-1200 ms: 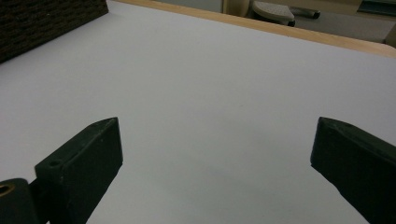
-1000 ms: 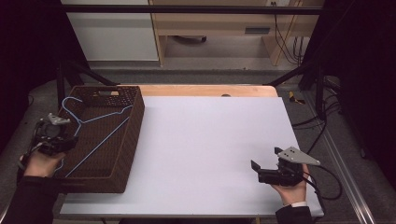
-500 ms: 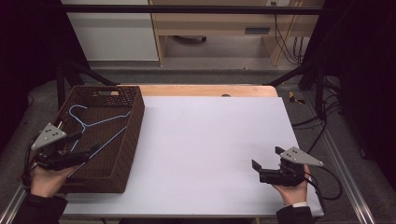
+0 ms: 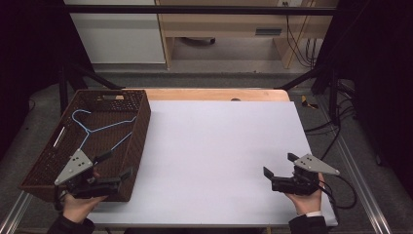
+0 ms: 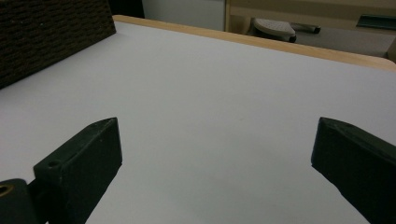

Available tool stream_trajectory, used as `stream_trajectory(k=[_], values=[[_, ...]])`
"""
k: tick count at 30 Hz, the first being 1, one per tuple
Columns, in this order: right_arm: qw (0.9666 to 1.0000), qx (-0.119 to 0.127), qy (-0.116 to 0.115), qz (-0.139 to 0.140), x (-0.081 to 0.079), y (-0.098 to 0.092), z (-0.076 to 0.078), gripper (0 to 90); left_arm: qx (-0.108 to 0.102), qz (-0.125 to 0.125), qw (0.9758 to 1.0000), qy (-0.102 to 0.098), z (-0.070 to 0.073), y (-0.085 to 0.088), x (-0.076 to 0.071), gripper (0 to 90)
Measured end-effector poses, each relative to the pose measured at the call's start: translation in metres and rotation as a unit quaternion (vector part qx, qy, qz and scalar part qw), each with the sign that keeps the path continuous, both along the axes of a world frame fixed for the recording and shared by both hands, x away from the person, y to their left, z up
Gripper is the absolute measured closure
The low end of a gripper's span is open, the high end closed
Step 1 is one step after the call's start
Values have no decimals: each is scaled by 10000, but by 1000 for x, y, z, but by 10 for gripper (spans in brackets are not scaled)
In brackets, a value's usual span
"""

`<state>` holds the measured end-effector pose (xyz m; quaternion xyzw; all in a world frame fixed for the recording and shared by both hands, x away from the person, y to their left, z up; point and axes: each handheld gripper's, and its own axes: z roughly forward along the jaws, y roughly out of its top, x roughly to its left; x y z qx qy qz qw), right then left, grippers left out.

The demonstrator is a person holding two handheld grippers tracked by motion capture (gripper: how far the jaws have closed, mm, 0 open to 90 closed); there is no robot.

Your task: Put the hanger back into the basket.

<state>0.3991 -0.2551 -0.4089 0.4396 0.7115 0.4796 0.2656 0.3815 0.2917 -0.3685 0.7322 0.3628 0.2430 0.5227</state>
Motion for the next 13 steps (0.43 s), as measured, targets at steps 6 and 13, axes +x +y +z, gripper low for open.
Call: stream_trajectory(k=[6, 13], values=[[9999, 69, -77, 29, -1, -2, 1, 22, 84, -18, 9999, 109, -10, -7, 1, 97], [9998, 134, -99, 49, -2, -4, 1, 20, 129, -61, 9998, 142, -18, -12, 2, 102]])
